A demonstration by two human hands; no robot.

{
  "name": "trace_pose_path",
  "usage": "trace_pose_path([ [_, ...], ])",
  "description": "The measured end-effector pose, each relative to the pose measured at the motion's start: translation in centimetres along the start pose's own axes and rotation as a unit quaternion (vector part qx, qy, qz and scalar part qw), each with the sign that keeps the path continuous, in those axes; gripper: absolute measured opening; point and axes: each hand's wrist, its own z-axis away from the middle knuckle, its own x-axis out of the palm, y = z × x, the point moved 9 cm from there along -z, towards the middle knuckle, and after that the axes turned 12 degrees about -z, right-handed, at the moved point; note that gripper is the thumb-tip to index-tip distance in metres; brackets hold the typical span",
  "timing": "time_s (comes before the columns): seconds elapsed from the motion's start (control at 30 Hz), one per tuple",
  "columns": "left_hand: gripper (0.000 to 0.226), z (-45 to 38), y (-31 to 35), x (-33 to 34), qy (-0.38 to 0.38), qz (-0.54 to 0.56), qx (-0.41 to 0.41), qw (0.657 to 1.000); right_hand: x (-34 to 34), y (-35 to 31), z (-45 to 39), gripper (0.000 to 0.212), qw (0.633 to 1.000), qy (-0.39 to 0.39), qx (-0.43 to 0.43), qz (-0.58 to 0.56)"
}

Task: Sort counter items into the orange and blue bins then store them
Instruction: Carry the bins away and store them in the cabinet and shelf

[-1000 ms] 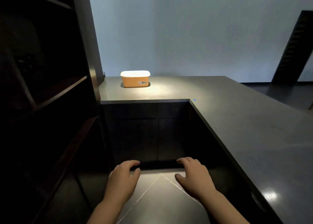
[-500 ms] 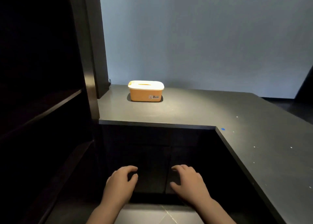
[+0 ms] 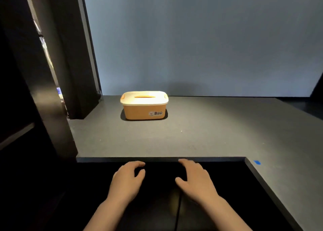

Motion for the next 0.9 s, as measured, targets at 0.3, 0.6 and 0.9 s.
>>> trace_pose_path([
  [0.3, 0.028, -16.2, 2.3, 0.6, 0.06, 0.03, -0.043, 0.997, -3.7, 3.0, -17.6, 0.06, 0.999, 0.016, -0.025, -0.014],
  [0.6, 0.031, -25.8, -5.4, 2.0, 0.066, 0.02, -0.122, 0.99, 2.2, 4.3, -29.4, 0.061, 0.998, -0.021, 0.021, -0.051],
  [0.9, 0.04, -42.0, -9.1, -3.4, 0.102, -0.002, -0.076, 0.992, 0.4, 1.5, -43.8, 0.048, 0.983, 0.136, 0.059, -0.109],
])
